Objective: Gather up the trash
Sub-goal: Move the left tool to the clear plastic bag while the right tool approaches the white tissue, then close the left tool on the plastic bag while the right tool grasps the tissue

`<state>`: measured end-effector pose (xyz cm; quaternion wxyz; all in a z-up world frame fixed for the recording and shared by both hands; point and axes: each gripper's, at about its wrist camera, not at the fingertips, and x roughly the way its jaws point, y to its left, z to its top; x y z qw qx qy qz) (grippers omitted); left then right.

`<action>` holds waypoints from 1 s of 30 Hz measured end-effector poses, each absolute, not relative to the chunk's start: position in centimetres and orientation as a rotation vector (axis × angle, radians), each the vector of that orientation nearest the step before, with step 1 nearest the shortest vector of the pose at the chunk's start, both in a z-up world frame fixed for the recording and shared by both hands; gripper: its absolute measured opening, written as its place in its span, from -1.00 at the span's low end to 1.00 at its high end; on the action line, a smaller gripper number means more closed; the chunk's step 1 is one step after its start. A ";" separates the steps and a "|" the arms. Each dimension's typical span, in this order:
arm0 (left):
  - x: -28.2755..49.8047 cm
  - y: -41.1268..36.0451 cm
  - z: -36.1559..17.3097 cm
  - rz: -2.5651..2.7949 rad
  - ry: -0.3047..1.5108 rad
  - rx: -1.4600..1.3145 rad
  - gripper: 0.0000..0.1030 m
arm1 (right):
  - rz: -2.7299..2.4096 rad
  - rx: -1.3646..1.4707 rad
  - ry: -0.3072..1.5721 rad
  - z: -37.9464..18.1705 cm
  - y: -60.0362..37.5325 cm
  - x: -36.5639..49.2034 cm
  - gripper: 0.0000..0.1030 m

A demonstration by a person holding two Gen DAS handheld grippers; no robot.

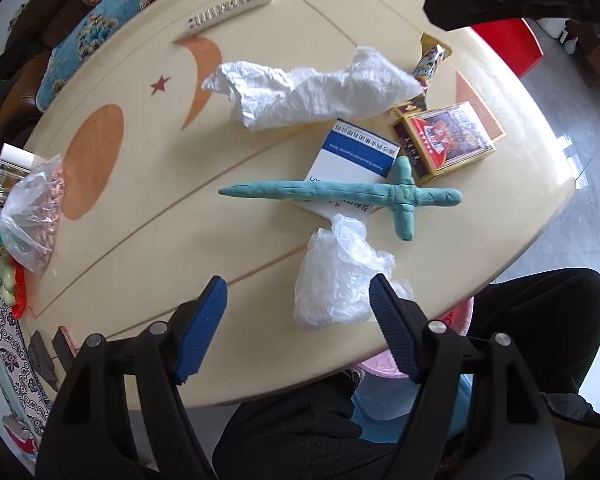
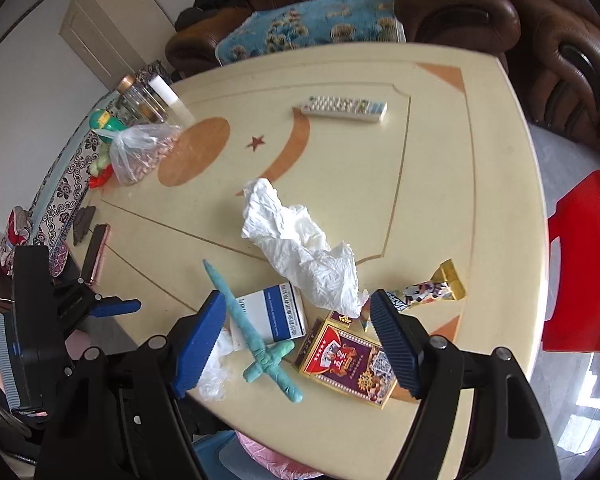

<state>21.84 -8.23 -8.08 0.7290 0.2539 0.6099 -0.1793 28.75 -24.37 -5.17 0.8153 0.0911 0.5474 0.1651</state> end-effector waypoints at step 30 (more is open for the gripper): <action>23.8 -7.8 -13.5 -0.463 1.436 0.531 0.67 | 0.402 0.117 1.343 -15.1 -17.8 36.0 0.41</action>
